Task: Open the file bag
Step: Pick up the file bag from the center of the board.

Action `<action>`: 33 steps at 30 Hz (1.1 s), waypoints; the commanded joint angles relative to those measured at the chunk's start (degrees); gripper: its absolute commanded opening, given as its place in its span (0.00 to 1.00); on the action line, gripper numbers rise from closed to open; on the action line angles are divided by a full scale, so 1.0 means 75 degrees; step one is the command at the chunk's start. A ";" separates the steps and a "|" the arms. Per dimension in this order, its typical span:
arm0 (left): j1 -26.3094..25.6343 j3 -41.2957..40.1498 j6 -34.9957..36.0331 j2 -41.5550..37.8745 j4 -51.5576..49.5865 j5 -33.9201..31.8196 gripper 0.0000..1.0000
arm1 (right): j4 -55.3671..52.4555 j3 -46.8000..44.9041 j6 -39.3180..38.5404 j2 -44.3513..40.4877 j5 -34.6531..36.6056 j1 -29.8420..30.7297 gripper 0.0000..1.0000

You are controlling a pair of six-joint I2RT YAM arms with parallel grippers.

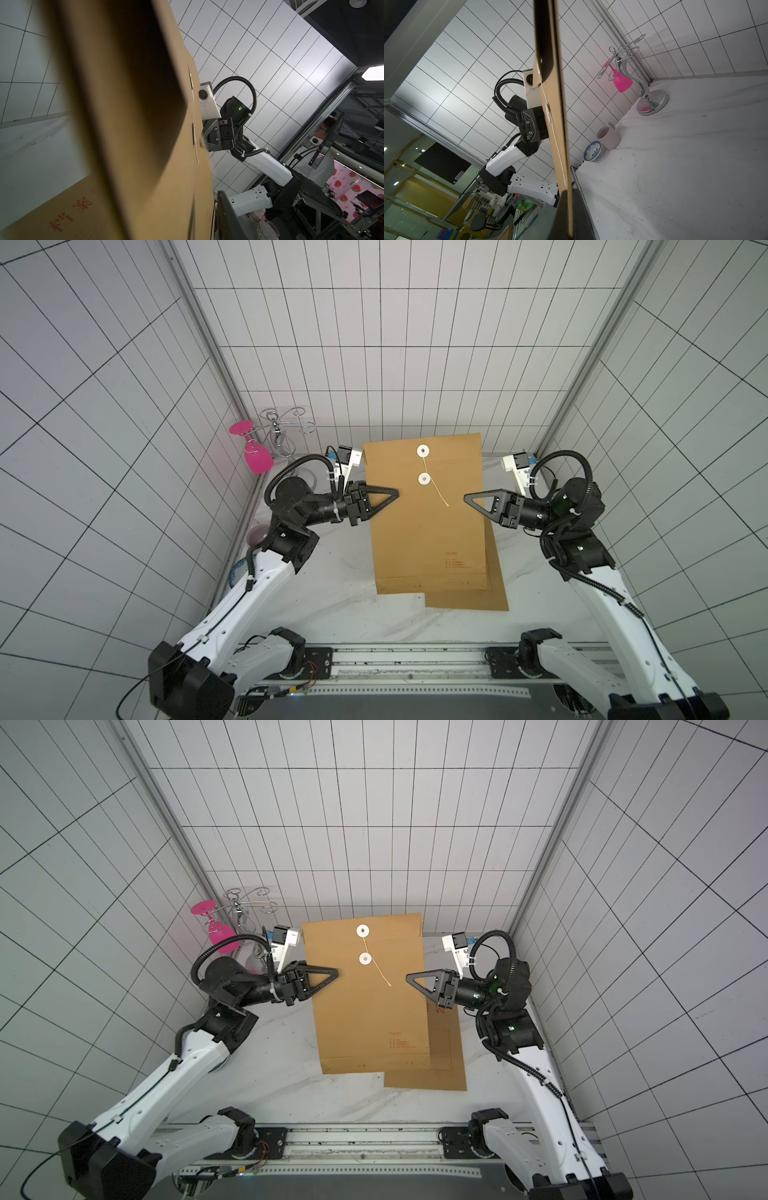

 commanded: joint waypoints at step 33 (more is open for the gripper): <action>-0.0413 0.0973 0.4223 -0.1053 -0.4803 -0.3592 0.00 | -0.6136 0.1474 -0.3673 -0.0854 0.5717 0.0193 0.70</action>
